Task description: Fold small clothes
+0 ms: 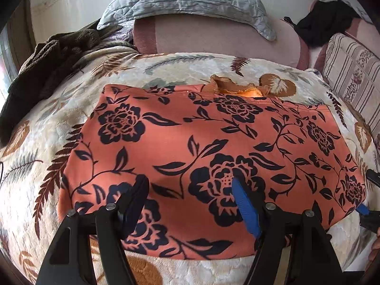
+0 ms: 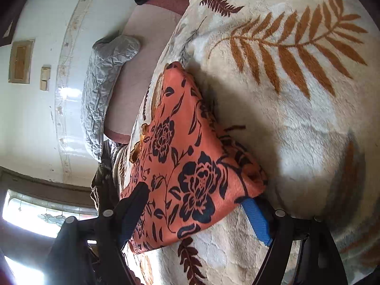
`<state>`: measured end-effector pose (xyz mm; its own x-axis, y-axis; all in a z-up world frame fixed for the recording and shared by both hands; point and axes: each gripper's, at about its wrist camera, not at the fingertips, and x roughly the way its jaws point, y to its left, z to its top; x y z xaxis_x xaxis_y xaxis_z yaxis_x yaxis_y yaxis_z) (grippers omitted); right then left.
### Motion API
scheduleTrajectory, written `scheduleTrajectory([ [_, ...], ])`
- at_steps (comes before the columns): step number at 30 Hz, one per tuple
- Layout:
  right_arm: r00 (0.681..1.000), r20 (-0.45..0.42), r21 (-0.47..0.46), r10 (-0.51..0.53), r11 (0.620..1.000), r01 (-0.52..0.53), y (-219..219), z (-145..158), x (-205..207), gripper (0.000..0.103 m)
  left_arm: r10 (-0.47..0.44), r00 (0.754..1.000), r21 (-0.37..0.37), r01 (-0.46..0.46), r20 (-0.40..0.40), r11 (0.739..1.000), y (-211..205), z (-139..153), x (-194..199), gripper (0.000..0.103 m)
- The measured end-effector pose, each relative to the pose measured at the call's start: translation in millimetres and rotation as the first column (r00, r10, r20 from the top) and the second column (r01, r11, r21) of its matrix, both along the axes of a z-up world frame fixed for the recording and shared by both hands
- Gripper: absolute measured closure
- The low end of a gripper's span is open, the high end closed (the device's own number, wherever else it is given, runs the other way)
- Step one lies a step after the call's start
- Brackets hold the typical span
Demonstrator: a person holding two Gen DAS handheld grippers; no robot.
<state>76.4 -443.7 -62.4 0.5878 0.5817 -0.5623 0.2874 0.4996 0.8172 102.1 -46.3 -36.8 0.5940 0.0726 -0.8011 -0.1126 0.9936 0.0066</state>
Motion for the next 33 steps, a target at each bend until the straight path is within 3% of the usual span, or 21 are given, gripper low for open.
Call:
scheduleTrajectory([
  [1,1.000,-0.008,-0.019,0.002,1.000,-0.002,1.7,0.0,3.6,0.035,-0.001,1.000,0.026,0.002,-0.019,1.000,-4.1,-8.2,5.0,0.030],
  [2,1.000,-0.025,-0.050,0.013,0.999,-0.015,4.3,-1.2,8.1,0.067,-0.006,0.999,0.058,0.008,-0.040,0.998,-7.1,-17.5,8.8,0.030],
  [3,0.998,-0.052,-0.084,0.034,0.996,-0.039,7.7,-3.5,13.3,0.090,-0.015,1.000,0.091,0.017,-0.028,0.996,-10.5,-22.9,8.7,0.028],
  [5,0.997,-0.036,-0.203,0.065,0.977,-0.071,18.0,11.5,13.9,0.092,-0.018,1.000,0.133,0.019,-0.009,0.991,-14.4,-21.3,7.0,0.026],
  [7,0.992,0.068,-0.379,0.106,0.923,-0.073,33.9,51.8,3.5,0.092,-0.007,1.000,0.098,0.008,-0.009,0.995,-8.8,-16.4,7.8,0.026],
  [9,0.990,0.097,-0.445,0.106,0.894,-0.052,40.0,67.6,-3.9,0.089,0.001,1.000,0.081,0.001,-0.021,0.997,-4.1,-18.7,10.4,0.026],
  [10,0.992,0.058,-0.450,0.110,0.890,-0.073,39.9,58.1,-1.1,0.083,-0.003,1.000,0.087,0.005,-0.021,0.996,-4.7,-19.8,11.1,0.026],
  [11,0.991,-0.021,-0.438,0.129,0.890,-0.125,37.7,39.1,4.6,0.064,-0.008,1.000,0.101,0.010,-0.017,0.995,-6.6,-20.2,11.2,0.025],
  [12,0.985,-0.118,-0.389,0.129,0.906,-0.165,30.5,18.3,7.4,0.053,-0.011,1.000,0.108,0.012,-0.015,0.994,-7.5,-19.8,10.8,0.025],
  [13,0.990,-0.086,-0.319,0.111,0.938,-0.133,20.1,14.4,1.6,0.053,-0.011,1.000,0.107,0.012,-0.015,0.994,-7.5,-19.6,10.3,0.025],
  [15,0.994,-0.063,-0.344,0.094,0.932,-0.110,8.3,31.1,-6.3,0.039,-0.013,1.000,0.096,0.015,-0.017,0.995,-6.0,-19.5,10.9,0.025],
  [19,0.994,0.032,-0.375,0.109,0.923,-0.089,-12.5,68.7,2.2,0.032,-0.016,1.000,0.097,0.017,-0.015,0.995,-5.9,-19.5,11.1,0.024],
  [23,0.976,0.030,-0.314,0.214,0.929,-0.194,-18.6,62.4,65.5,0.031,-0.016,1.000,0.097,0.017,-0.016,0.995,-6.0,-19.8,11.4,0.024],
  [25,0.964,0.010,-0.276,0.266,0.927,-0.253,-10.9,49.2,104.6,0.031,-0.017,1.000,0.096,0.019,-0.018,0.995,-6.2,-19.7,11.4,0.024],
  [29,0.953,-0.095,-0.324,0.286,0.897,-0.301,8.8,15.1,163.7,0.031,-0.019,1.000,0.087,0.021,-0.024,0.996,-4.2,-19.8,12.5,0.024],
  [30,0.945,-0.108,-0.323,0.310,0.888,-0.328,15.9,10.2,171.9,0.044,-0.020,0.999,0.088,0.022,-0.025,0.996,-4.4,-20.0,12.8,0.024],
  [32,0.926,-0.136,-0.395,0.353,0.837,-0.378,34.0,18.5,177.5,0.089,-0.022,0.999,0.086,0.024,-0.027,0.996,-3.7,-19.9,14.0,0.023],
  [33,0.929,-0.108,-0.433,0.353,0.825,-0.363,38.4,30.6,173.1,0.089,-0.023,0.999,0.081,0.025,-0.030,0.996,-2.9,-19.7,14.4,0.023],
])
